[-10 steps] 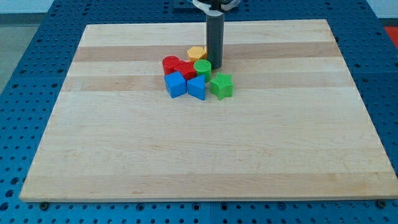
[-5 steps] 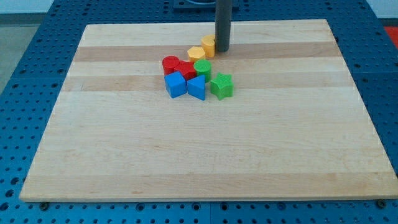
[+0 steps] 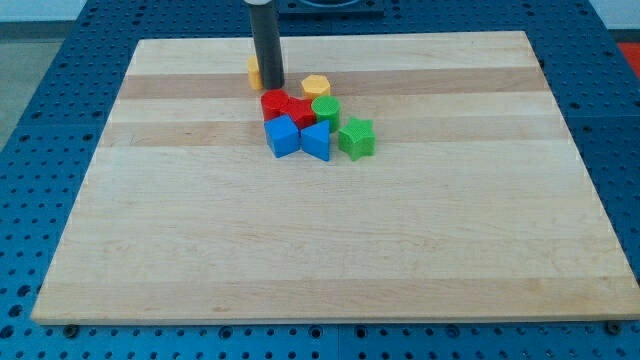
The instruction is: Move yellow heart towards top left
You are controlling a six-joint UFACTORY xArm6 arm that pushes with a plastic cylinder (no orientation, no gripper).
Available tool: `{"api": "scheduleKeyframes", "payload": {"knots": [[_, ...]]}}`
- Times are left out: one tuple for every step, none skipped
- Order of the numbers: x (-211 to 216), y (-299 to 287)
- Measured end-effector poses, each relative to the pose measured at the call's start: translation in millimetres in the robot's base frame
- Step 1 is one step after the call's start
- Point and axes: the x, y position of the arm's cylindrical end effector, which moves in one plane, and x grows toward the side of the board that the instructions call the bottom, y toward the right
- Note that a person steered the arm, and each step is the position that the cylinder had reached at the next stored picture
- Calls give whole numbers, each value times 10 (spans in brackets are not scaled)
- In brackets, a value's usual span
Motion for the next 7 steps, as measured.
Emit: {"api": "scheduleKeyframes", "payload": {"knots": [[-87,-53],[-197,-53],[-304,-86],[-377,-155],[-401,-343],[-487,-462],[-587,-488]]}}
